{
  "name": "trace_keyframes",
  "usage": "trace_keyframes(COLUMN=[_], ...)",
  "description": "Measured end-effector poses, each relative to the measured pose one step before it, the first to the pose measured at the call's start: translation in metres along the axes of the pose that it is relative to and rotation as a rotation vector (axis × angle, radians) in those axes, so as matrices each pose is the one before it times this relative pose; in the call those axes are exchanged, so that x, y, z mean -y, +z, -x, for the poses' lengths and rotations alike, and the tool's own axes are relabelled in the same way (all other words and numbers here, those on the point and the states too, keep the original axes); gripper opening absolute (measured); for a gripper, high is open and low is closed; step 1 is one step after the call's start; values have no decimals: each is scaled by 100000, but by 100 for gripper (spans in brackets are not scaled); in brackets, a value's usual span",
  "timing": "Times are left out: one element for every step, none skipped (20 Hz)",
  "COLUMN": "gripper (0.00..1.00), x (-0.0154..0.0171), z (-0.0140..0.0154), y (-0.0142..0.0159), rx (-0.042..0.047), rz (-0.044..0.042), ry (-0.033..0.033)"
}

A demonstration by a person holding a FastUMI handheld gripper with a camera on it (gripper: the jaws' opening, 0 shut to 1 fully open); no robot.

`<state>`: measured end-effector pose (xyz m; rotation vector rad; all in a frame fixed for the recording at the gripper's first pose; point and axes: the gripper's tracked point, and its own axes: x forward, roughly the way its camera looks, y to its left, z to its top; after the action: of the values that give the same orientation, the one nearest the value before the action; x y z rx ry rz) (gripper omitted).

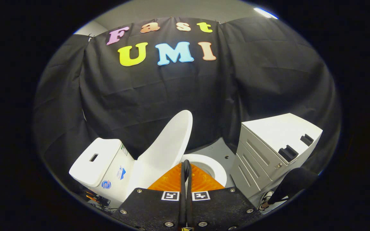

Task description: Open the toilet lid.

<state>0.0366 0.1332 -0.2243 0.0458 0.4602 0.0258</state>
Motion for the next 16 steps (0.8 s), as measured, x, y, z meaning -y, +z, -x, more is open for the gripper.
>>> trace_keyframes(gripper=[0,0,0,0,0,0,0,0,0,0,0,0,0,0,0,0], x=[-374,-446,-369,-320,-393,-336,-297,-431,-499,-476,-514,-625,-576,-622,-815,-680], z=[64,187,108,36,222,170,17,151,106,128,280,184,187,169,213,158], y=[192,284,318,224,169,153,180,294,388,333,309,341,449,359,402,361], rx=[231,381,414,662,577,280,430,380,251,489,274,570,425,835,777,905], rz=[1025,542,767,292,404,868,1073,1211,1115,1396,2093,2642,3080,2554,2232,1387], ry=[242,216,264,183,143,19,134,238,297,180,-63,-18,-96,121,166,466])
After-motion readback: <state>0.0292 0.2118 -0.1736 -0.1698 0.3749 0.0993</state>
